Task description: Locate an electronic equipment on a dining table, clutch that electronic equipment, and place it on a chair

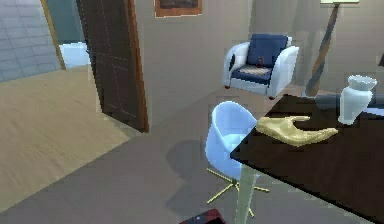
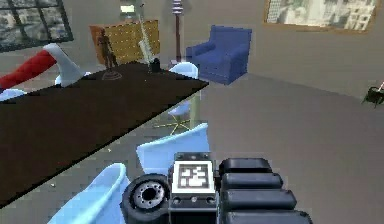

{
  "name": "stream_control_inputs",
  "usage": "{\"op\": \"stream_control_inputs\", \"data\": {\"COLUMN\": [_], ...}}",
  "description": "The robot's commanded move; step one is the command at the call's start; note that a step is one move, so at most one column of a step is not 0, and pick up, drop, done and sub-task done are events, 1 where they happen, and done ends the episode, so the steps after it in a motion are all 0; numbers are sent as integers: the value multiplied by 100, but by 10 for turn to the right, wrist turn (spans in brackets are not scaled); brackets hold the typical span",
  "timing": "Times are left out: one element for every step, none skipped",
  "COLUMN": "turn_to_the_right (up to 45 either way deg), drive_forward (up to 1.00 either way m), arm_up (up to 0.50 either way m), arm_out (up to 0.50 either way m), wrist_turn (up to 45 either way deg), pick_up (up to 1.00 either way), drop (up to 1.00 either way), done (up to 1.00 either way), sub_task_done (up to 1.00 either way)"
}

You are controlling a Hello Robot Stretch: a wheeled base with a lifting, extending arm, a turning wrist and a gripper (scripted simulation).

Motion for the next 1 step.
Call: {"op": "stream_control_inputs", "data": {"turn_to_the_right": [0], "drive_forward": [25], "arm_up": [0], "arm_out": [0], "wrist_turn": [0], "pick_up": [0], "drop": [0], "done": [0], "sub_task_done": [0]}}
